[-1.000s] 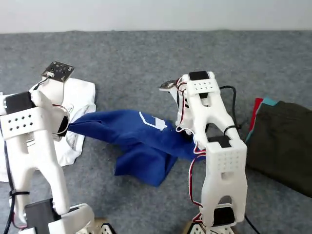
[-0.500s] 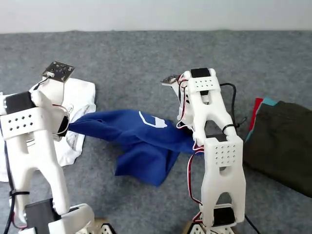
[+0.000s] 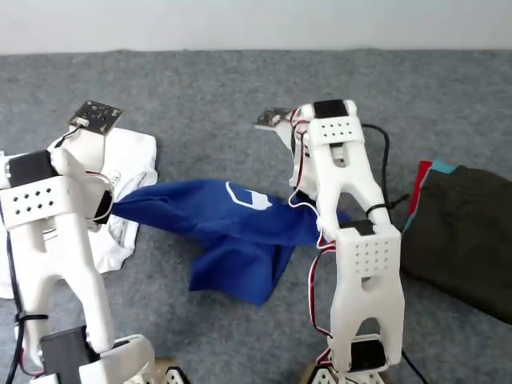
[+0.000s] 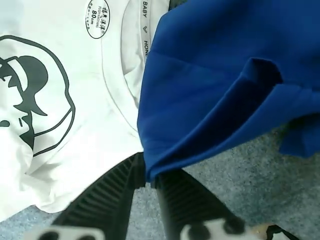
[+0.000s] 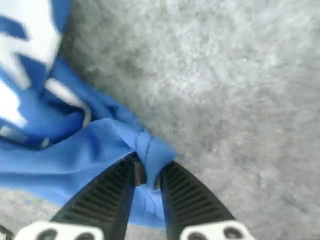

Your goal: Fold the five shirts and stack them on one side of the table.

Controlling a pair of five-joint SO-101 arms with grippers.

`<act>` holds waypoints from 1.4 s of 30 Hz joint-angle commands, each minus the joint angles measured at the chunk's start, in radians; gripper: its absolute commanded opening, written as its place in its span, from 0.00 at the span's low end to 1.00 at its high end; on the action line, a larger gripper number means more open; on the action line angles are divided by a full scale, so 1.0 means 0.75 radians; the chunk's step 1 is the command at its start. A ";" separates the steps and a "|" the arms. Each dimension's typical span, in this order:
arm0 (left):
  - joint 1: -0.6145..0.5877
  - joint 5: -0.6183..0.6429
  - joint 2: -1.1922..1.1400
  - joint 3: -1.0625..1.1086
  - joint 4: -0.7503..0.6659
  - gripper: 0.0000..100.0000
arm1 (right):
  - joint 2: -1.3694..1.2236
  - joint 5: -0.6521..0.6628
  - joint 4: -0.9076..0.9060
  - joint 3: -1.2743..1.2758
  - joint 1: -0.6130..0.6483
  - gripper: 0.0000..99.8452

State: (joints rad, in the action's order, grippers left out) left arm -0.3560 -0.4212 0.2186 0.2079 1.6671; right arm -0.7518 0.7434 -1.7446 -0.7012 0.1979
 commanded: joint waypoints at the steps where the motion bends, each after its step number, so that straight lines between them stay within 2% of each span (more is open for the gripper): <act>1: 0.002 -0.004 0.057 -0.011 -0.018 0.01 | 0.206 0.018 -0.054 -0.068 0.005 0.01; 4: 0.002 0.004 0.090 -0.058 -0.016 0.01 | 0.359 0.018 -0.058 -0.068 -0.015 0.01; 7: 0.012 0.094 0.172 -0.177 -0.020 0.01 | 0.547 0.012 -0.052 -0.068 -0.046 0.01; 11: 0.127 0.198 0.243 -0.396 -0.020 0.01 | 0.803 0.010 -0.011 -0.068 -0.095 0.01; 15: 0.233 0.262 0.248 -0.553 -0.092 0.01 | 1.018 0.008 0.091 -0.068 -0.159 0.01; 20: 0.241 0.264 0.256 -0.758 -0.243 0.01 | 1.255 -0.078 0.197 -0.068 -0.238 0.01; 32: 0.252 0.243 0.254 -1.347 -0.426 0.01 | 1.713 -0.076 0.416 -0.068 -0.416 0.01; 36: 0.254 0.123 0.258 -1.519 -0.442 0.01 | 1.826 -0.004 0.427 -0.068 -0.490 0.01; 42: 0.360 -0.020 0.260 -1.820 -0.409 0.01 | 1.994 0.086 0.425 -0.061 -0.574 0.01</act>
State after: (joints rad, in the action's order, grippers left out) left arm -0.1166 -0.3798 0.3982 -1.0457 1.3679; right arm 0.6997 0.7772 -1.4484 -0.7043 -0.1979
